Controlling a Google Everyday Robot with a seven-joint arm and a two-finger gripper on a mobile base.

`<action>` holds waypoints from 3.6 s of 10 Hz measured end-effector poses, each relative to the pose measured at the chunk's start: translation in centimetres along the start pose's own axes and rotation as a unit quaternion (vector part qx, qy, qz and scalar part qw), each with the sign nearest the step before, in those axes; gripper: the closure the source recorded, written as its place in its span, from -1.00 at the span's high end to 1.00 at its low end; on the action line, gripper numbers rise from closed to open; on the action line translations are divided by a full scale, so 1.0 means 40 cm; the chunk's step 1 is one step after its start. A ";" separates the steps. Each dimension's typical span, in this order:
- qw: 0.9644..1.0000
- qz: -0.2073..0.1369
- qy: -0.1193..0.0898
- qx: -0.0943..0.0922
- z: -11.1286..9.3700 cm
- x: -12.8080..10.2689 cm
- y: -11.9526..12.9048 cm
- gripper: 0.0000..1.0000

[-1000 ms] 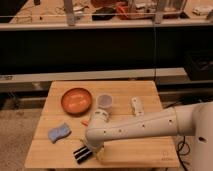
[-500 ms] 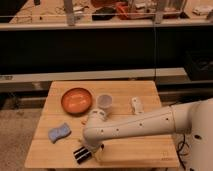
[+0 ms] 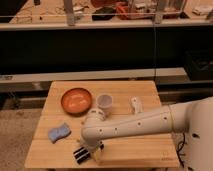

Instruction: Place the eraser on the white sponge

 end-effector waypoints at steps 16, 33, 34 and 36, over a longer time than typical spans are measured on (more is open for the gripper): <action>1.000 -0.001 -0.025 -0.006 0.007 -0.022 -0.042 0.60; 0.999 -0.004 -0.050 -0.021 0.024 -0.049 -0.082 0.60; 0.998 -0.005 -0.051 -0.022 0.025 -0.051 -0.085 0.60; 0.998 -0.008 -0.053 -0.024 0.028 -0.060 -0.092 0.60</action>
